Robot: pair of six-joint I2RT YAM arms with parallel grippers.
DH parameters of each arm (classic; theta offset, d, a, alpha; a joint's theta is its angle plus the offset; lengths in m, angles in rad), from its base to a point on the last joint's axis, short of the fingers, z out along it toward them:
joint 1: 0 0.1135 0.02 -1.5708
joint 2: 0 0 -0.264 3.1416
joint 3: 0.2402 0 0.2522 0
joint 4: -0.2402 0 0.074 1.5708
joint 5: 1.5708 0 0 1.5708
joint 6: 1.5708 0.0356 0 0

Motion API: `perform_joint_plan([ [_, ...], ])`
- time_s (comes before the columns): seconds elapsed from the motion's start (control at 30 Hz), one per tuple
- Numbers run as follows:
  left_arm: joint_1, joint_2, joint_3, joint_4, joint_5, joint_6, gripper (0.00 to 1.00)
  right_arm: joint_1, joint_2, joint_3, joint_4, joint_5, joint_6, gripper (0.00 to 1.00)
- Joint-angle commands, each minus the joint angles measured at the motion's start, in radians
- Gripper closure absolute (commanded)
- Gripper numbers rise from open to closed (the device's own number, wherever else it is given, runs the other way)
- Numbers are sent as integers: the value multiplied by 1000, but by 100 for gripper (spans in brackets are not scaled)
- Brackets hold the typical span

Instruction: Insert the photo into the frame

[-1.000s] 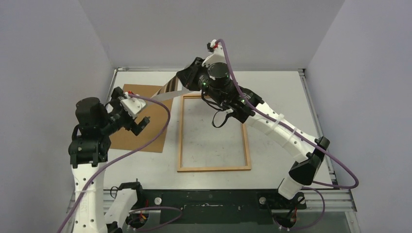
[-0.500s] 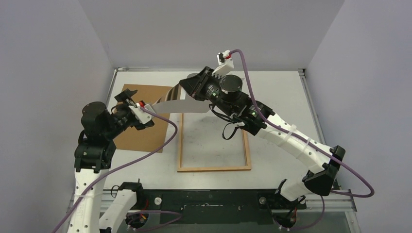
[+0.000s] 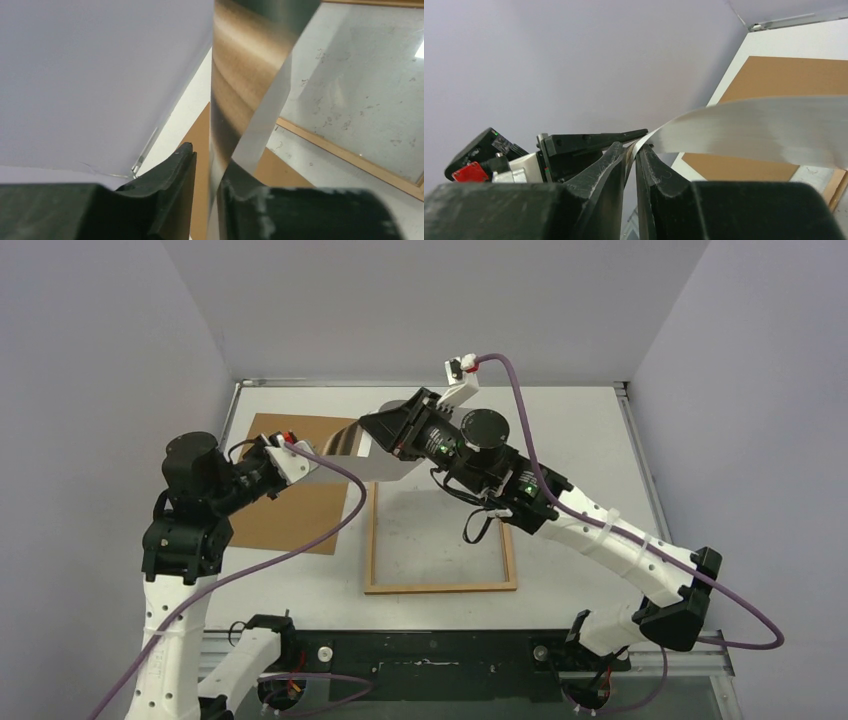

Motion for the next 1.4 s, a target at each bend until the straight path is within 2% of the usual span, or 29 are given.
perform_joint_plan([
  [0.0,-6,3,66,-36,25,-33,93,10,-53,-29,61,-75,-53,79],
  [0.03,-6,-2,69,-45,23,-30,100,8,-56,-26,40,-114,-89,74],
  [0.1,-6,-21,71,-62,29,-16,100,-12,-59,1,-42,-192,-186,58],
  [0.23,-6,-63,68,-73,55,-4,100,-119,-72,118,-289,-475,-478,15],
  [0.3,-6,-68,87,-103,78,6,100,-137,-115,158,-426,-518,-674,3],
  [0.33,-6,-66,100,-120,88,10,100,-138,-150,156,-476,-530,-777,2],
  [0.4,-5,-64,121,-144,100,11,100,-138,-233,106,-507,-518,-926,10],
  [0.6,-6,-56,162,-183,123,13,100,-139,-409,-80,-493,-509,-1186,10],
  [0.73,-7,-56,179,-195,128,14,100,-139,-404,-108,-494,-511,-1265,6],
  [0.87,-6,-55,186,-201,132,8,100,-139,-291,-38,-557,-563,-1283,2],
  [1.07,-7,-64,175,-198,121,12,100,-139,-152,24,-602,-712,-1286,9],
  [1.2,-6,-77,164,-199,113,24,100,-140,-102,23,-579,-745,-1272,20],
  [1.23,-6,-81,160,-197,112,28,100,-141,-90,22,-571,-755,-1267,25],
  [1.3,-7,-86,157,-197,106,31,100,-147,-70,25,-557,-770,-1255,48],
  [1.33,-6,-88,155,-195,103,30,100,-149,-63,27,-549,-771,-1239,69],
  [1.37,-6,-88,154,-191,99,24,100,-150,-56,32,-548,-769,-1230,82],
])
